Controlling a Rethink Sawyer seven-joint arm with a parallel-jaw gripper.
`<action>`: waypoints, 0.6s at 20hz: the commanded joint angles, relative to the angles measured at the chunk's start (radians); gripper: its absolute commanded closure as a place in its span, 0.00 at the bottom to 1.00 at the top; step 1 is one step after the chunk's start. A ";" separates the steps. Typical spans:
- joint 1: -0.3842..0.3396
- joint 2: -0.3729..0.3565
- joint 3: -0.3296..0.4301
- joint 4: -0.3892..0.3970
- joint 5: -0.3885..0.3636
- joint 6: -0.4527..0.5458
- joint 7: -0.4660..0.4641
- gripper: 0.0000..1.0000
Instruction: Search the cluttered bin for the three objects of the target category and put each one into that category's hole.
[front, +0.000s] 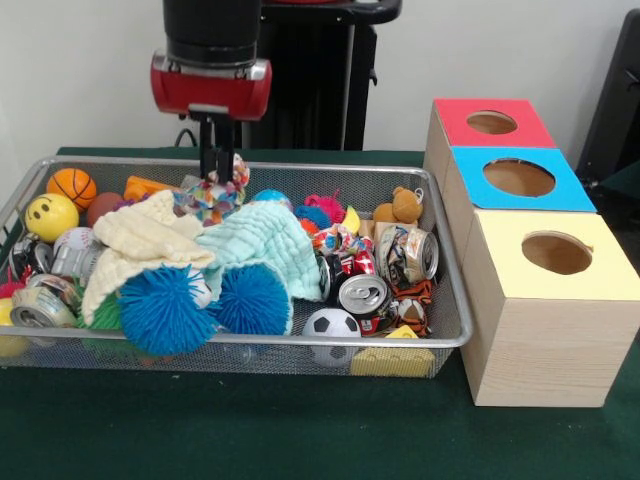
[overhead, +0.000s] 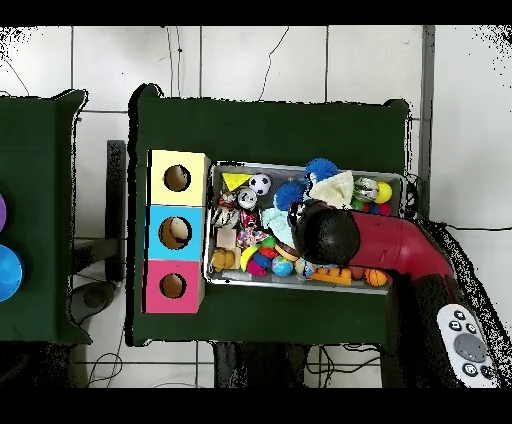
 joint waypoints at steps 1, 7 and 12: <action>0.012 -0.048 0.054 0.067 0.046 0.131 0.027 1.00; 0.020 -0.059 0.047 0.079 0.061 0.123 0.036 1.00; 0.023 -0.087 0.038 0.128 0.071 0.082 0.054 1.00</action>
